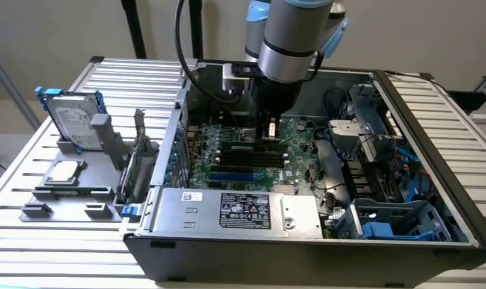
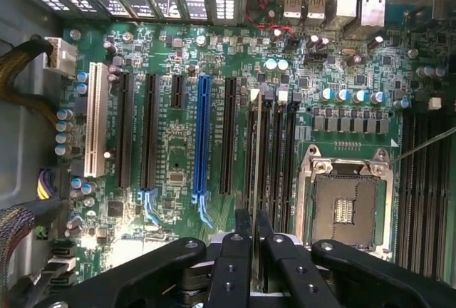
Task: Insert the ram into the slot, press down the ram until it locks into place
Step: 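Insert the ram into the slot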
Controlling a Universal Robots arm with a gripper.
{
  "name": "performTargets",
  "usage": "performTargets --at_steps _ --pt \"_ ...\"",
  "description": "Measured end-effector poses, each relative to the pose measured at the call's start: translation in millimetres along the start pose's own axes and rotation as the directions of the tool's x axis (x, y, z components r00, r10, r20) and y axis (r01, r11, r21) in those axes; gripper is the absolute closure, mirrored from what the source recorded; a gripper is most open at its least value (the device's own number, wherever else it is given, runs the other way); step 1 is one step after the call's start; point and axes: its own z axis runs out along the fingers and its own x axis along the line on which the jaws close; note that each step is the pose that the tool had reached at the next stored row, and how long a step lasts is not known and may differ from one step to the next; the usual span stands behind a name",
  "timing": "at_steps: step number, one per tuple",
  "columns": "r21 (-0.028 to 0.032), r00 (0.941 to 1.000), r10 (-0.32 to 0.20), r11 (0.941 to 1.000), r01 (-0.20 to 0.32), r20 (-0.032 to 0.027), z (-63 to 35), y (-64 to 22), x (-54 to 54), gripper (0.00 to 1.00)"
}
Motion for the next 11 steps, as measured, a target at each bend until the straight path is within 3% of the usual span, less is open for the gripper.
performTargets --at_steps 11 --pt "-0.0015 0.9999 0.013 0.9999 -0.013 0.0012 19.8 -1.7 -2.2 0.86"
